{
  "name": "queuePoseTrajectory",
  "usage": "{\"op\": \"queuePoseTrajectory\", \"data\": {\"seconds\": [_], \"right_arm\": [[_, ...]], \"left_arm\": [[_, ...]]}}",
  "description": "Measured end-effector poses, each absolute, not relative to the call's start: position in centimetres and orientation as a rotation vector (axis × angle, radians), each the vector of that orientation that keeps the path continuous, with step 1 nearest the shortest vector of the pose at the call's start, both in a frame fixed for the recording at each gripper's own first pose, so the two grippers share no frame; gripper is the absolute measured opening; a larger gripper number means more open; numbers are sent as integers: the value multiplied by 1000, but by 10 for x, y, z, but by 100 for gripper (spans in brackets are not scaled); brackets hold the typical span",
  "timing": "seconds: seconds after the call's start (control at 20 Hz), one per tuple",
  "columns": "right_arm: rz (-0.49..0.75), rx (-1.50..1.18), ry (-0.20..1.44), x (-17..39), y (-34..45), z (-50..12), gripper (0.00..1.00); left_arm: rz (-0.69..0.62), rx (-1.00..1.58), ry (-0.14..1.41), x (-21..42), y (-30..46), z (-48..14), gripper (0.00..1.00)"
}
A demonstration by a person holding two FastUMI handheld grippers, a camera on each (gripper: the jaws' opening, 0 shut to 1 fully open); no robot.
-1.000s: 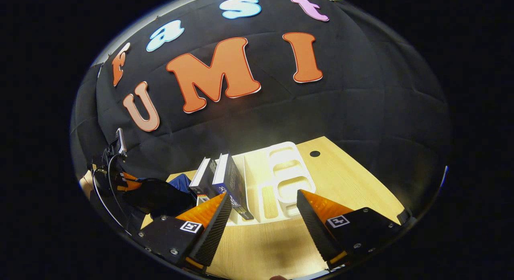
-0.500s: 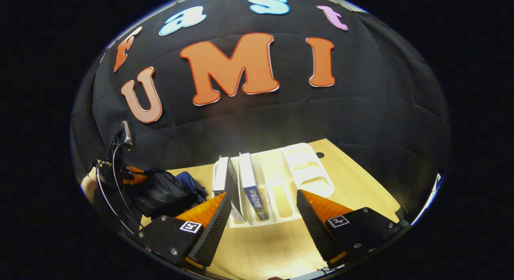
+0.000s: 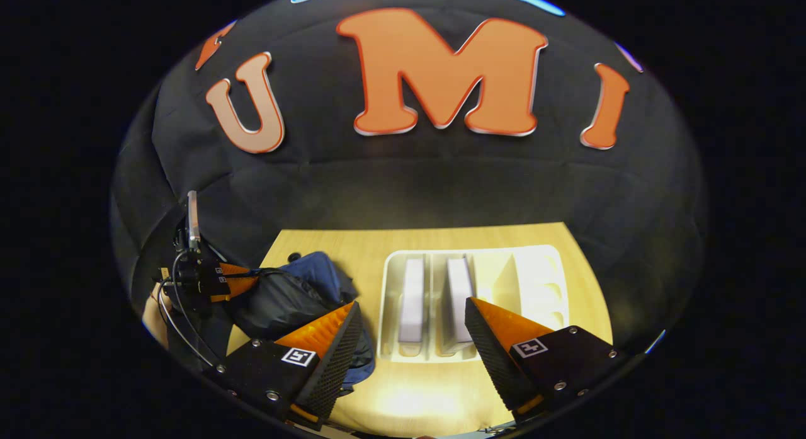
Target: Open the schoolbag, grab two books from the bookshelf and put them into the schoolbag.
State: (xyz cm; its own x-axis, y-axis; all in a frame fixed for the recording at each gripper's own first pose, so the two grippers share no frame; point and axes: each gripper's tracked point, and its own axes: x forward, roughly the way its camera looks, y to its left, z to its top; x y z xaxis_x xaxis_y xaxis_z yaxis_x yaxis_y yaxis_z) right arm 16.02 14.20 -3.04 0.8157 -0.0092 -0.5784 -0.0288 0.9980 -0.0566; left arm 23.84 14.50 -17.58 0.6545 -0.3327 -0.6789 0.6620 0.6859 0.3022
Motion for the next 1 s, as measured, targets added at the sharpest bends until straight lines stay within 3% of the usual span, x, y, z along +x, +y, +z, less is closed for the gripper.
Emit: {"op": "queuePoseTrajectory", "data": {"seconds": [0.45,1.0], "right_arm": [[-43,-56,946,218,142,-95,98],[-109,-114,1090,237,135,-144,95]], "left_arm": [[-634,532,637,233,152,-181,1],[-654,540,658,223,153,-189,1]]}}
